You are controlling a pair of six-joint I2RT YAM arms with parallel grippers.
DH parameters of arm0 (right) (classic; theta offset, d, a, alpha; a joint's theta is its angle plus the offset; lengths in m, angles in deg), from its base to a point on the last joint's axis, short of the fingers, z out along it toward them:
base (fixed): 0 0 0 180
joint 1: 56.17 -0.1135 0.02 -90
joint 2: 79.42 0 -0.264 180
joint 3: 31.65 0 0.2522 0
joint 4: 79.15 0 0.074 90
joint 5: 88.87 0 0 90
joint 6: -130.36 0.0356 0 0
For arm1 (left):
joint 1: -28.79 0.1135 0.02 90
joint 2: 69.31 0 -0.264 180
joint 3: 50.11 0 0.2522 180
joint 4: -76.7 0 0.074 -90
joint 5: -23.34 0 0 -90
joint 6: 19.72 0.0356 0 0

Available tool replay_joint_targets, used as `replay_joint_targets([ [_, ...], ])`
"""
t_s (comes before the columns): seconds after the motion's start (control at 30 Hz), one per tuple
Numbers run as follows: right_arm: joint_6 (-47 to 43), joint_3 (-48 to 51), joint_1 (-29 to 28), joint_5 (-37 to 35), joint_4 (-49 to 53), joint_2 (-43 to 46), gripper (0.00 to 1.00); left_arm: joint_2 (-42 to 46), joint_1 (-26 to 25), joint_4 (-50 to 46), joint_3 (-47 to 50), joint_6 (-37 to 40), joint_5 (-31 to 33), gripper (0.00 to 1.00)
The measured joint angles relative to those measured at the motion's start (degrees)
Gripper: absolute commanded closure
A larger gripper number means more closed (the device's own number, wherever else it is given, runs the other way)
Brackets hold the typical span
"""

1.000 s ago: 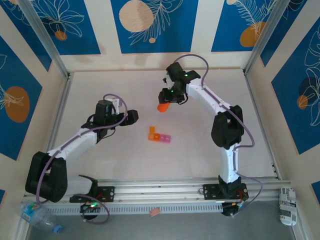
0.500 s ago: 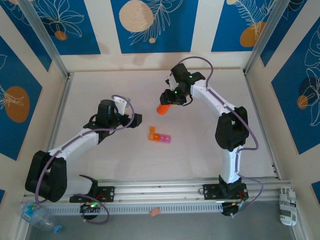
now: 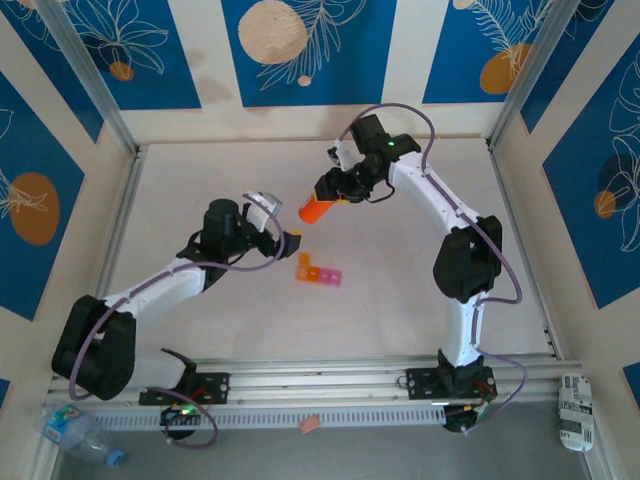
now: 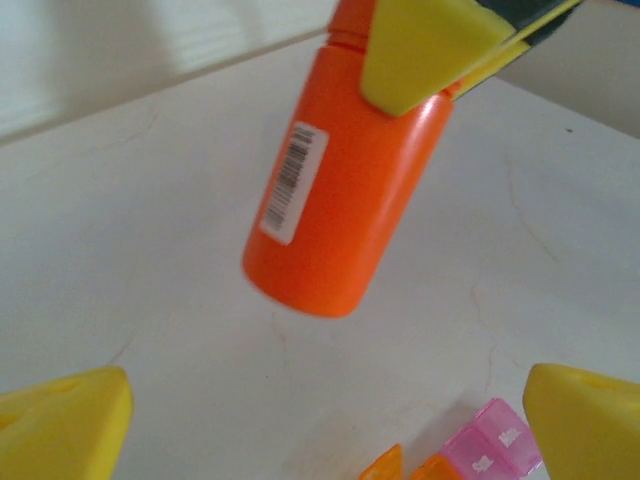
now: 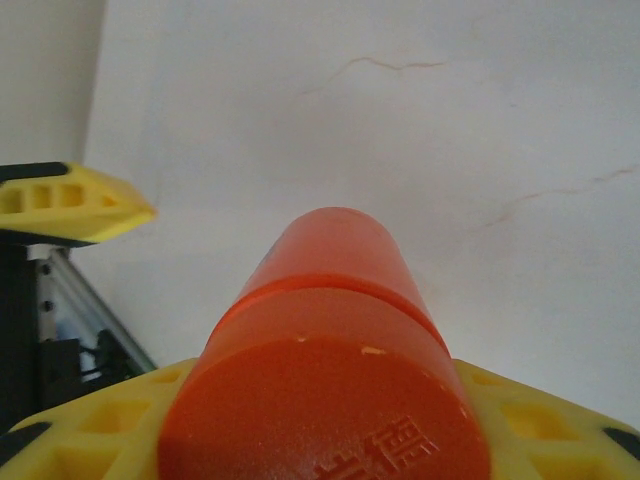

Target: Sort the pills into containers

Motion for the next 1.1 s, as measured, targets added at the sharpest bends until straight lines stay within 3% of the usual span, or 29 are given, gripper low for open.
replay_joint_targets([
  [0.43,-3.74,-0.79,-0.83,11.39,3.58,2.25,0.68,-2.23,-0.90,3.08,-1.01,1.31,-4.11,0.06],
  [1.1,-4.26,0.20,-2.69,15.98,2.73,2.97,0.69,-3.37,-1.49,4.17,-4.07,-0.44,-7.48,0.37],
])
